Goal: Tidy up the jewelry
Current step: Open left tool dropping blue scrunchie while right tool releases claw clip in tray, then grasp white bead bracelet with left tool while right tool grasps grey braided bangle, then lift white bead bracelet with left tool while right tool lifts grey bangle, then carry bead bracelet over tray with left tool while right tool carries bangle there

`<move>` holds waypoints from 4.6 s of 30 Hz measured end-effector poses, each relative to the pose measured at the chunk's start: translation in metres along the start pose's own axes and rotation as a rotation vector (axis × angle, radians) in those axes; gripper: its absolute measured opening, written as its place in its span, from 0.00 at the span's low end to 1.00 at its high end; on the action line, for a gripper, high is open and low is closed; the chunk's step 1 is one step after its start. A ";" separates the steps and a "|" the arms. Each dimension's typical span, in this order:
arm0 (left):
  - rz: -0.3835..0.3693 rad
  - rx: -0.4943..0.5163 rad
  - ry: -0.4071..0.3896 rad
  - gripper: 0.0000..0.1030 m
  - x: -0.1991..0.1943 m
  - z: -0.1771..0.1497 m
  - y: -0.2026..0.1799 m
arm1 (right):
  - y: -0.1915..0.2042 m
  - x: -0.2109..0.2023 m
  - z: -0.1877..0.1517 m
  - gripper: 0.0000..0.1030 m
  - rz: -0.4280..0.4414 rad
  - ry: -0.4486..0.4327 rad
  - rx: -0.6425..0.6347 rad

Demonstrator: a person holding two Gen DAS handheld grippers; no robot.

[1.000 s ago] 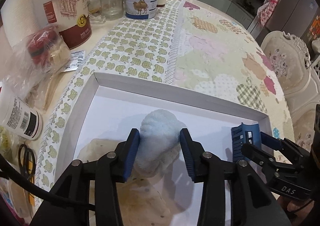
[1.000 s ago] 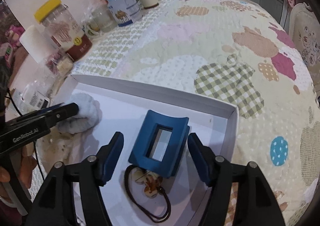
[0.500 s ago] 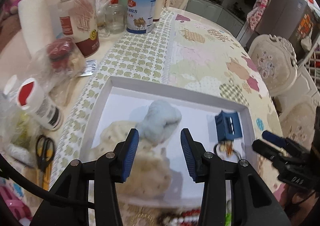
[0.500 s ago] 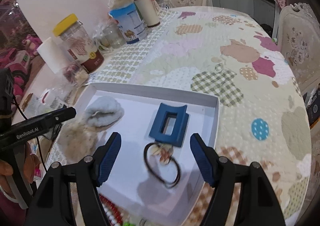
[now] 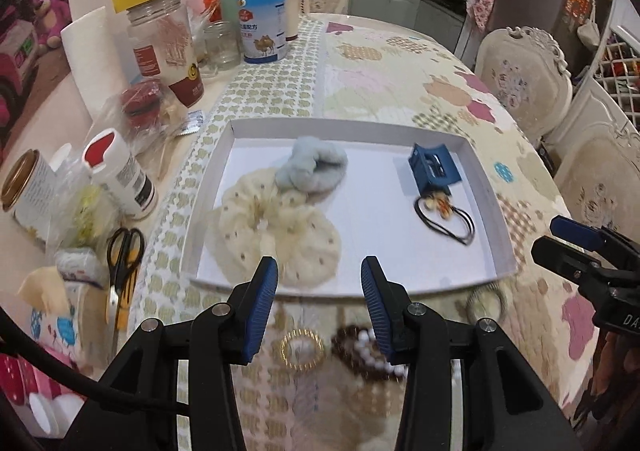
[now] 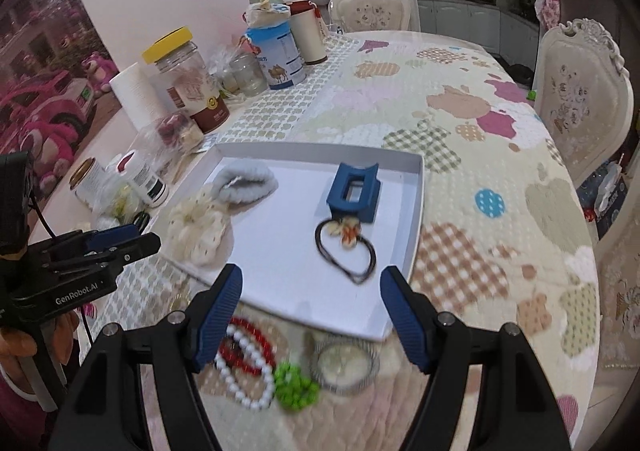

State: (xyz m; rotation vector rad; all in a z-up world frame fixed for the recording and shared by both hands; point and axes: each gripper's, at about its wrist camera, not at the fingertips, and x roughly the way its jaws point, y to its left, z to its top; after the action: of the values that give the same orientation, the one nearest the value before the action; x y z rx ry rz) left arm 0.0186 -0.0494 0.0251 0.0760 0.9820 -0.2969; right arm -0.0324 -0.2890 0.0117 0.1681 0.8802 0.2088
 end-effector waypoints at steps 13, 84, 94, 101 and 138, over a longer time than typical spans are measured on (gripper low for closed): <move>-0.116 -0.037 0.068 0.32 -0.015 -0.047 0.002 | -0.002 -0.023 -0.075 0.73 -0.045 0.057 -0.006; -0.257 0.124 0.200 0.00 0.047 -0.058 -0.026 | -0.031 -0.023 -0.081 0.07 0.003 0.038 0.017; -0.305 0.162 0.056 0.00 -0.034 -0.025 -0.034 | -0.016 -0.043 -0.059 0.07 0.017 -0.024 -0.019; -0.240 0.161 -0.019 0.00 -0.062 0.007 -0.032 | -0.002 -0.047 -0.044 0.07 0.019 -0.042 -0.053; -0.112 -0.024 0.072 0.00 0.053 0.064 -0.016 | -0.004 0.042 0.038 0.07 0.019 0.038 -0.081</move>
State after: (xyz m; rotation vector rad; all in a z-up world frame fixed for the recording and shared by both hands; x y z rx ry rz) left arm 0.0928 -0.0886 0.0178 0.0093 1.0628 -0.3873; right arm 0.0233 -0.2841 0.0030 0.0975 0.9072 0.2652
